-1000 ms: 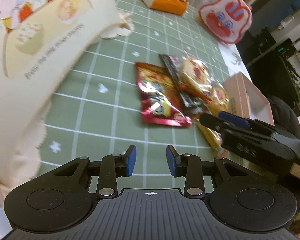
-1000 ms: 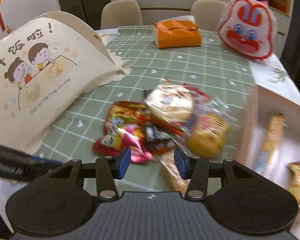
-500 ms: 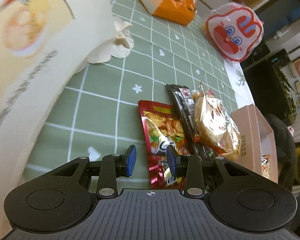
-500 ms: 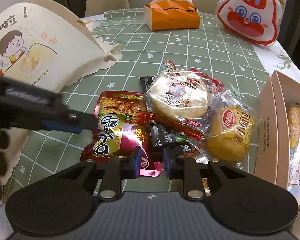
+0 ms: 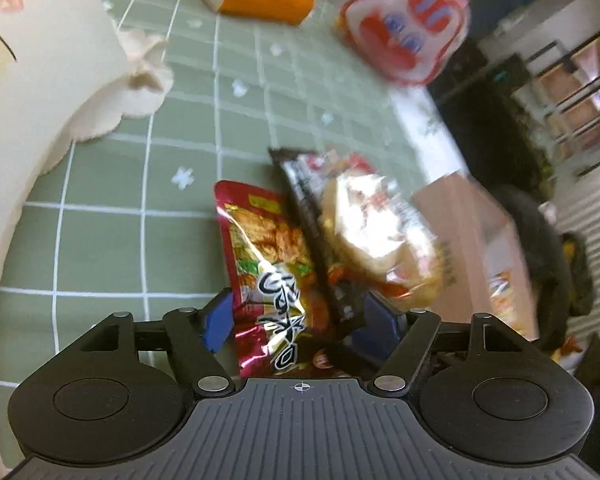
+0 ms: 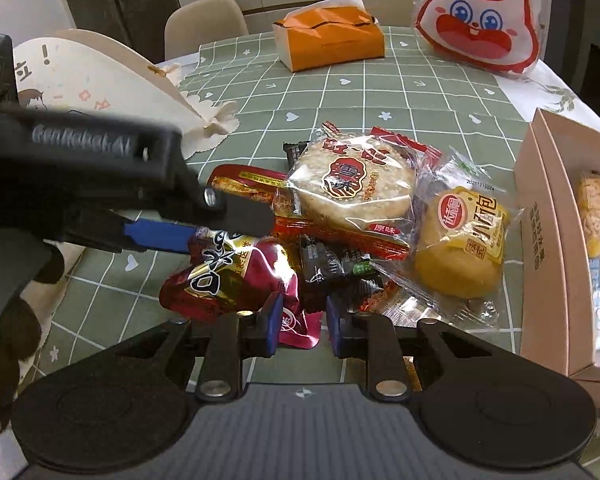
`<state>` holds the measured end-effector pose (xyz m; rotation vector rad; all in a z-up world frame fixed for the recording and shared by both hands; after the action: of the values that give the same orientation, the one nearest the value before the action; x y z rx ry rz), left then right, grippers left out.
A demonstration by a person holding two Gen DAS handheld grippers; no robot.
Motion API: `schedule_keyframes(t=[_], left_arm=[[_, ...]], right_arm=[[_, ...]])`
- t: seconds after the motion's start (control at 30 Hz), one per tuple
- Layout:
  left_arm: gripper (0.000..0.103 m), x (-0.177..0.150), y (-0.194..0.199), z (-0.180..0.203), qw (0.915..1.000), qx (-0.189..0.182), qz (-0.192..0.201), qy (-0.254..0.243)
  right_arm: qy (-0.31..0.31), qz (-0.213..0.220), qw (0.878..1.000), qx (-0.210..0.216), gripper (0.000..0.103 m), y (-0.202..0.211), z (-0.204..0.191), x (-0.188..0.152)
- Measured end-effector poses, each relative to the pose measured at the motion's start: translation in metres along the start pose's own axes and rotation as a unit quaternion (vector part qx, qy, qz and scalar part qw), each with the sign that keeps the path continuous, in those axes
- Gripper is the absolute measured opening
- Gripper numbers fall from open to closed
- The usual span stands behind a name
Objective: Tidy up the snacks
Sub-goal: 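Grasp the red spicy snack packet with the left tool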
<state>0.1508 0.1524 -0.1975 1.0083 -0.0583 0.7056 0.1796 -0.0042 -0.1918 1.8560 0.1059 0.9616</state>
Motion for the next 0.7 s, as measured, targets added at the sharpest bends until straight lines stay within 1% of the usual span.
schedule_keyframes(t=[0.1,0.23,0.3,0.37,0.43,0.5,0.53,0.57,0.6,0.63,0.67,0.7], left_arm=[[0.078,0.006,-0.005,0.001,0.9997,0.000,-0.003,0.023],[0.078,0.005,-0.003,0.013,0.9999,0.007,-0.009,-0.011],[0.074,0.002,0.000,0.014,0.9998,0.009,-0.011,-0.014],[0.059,0.000,0.010,0.020,0.9997,0.010,0.003,-0.023],[0.050,-0.003,0.020,0.028,0.9991,0.006,0.019,-0.037],[0.048,-0.004,0.023,0.030,0.9991,0.002,0.024,-0.034],[0.048,-0.003,0.018,0.028,0.9993,0.007,0.020,-0.031],[0.048,-0.002,0.012,0.025,0.9994,0.020,0.010,-0.024],[0.048,0.000,0.004,0.020,0.9993,0.035,-0.005,-0.011],[0.045,0.001,-0.005,0.015,0.9987,0.044,-0.027,0.005],[0.042,0.000,-0.010,0.011,0.9979,0.046,-0.043,0.016],[0.042,0.000,-0.011,0.010,0.9982,0.039,-0.042,0.018]], right_arm=[[0.001,0.002,1.000,0.005,0.023,0.000,-0.001,-0.001],[-0.002,0.004,1.000,0.008,0.023,0.001,0.000,-0.002],[-0.003,0.005,1.000,0.010,0.023,0.002,0.001,-0.004],[-0.005,0.007,1.000,0.012,0.023,0.003,0.003,-0.005],[-0.008,0.010,1.000,0.012,0.023,0.006,0.004,-0.006],[-0.012,0.013,1.000,0.013,0.023,0.009,0.005,-0.007],[-0.013,0.013,1.000,0.014,0.023,0.010,0.006,-0.007],[-0.014,0.013,1.000,0.015,0.023,0.010,0.006,-0.008],[-0.014,0.012,1.000,0.014,0.023,0.009,0.006,-0.008],[-0.012,0.011,1.000,0.012,0.023,0.008,0.006,-0.008],[-0.010,0.010,1.000,0.011,0.023,0.008,0.005,-0.009],[-0.010,0.010,1.000,0.010,0.023,0.008,0.004,-0.010]])
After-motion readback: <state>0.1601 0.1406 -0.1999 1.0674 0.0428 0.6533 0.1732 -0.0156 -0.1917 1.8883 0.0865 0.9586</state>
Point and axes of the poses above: each gripper's, at about its wrist camera, not at the fingertips, and y roughly against the way its jaws point, z to its right, x to its top, the point moved 4 cm from there along -y, roughly the way its jaws point, and after that the axes turned 3 degrees about -z, right-handed, at the moved point
